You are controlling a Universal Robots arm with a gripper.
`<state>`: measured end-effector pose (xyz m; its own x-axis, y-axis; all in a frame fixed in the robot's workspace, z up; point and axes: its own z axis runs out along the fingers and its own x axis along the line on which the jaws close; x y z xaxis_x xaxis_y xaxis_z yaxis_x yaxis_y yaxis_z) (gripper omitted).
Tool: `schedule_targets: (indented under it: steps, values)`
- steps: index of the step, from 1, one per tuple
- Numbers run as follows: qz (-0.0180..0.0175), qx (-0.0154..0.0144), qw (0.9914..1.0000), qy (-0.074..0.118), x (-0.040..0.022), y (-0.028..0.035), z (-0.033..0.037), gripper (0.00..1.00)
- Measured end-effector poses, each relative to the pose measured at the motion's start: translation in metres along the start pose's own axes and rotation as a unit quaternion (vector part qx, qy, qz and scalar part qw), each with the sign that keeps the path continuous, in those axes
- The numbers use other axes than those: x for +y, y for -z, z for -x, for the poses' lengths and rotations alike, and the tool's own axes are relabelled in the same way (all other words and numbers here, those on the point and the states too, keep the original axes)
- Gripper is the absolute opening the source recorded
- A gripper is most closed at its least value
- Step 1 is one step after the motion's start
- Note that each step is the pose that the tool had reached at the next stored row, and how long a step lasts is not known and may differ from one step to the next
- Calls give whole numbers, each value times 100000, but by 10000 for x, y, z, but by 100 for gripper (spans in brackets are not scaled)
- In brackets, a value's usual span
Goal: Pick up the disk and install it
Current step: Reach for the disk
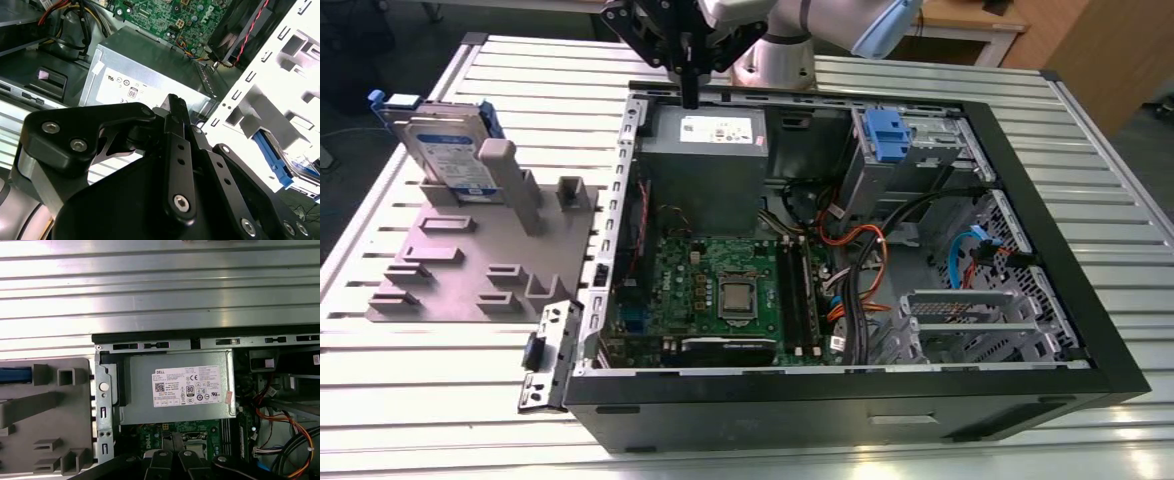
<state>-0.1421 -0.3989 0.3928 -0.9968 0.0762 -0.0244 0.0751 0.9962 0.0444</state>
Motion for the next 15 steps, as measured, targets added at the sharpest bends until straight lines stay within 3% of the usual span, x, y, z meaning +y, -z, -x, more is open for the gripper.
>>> schedule_targets:
  steps: [15]
  values:
    - [2, -1, 100000, -1, -2, -1, -24, 11]
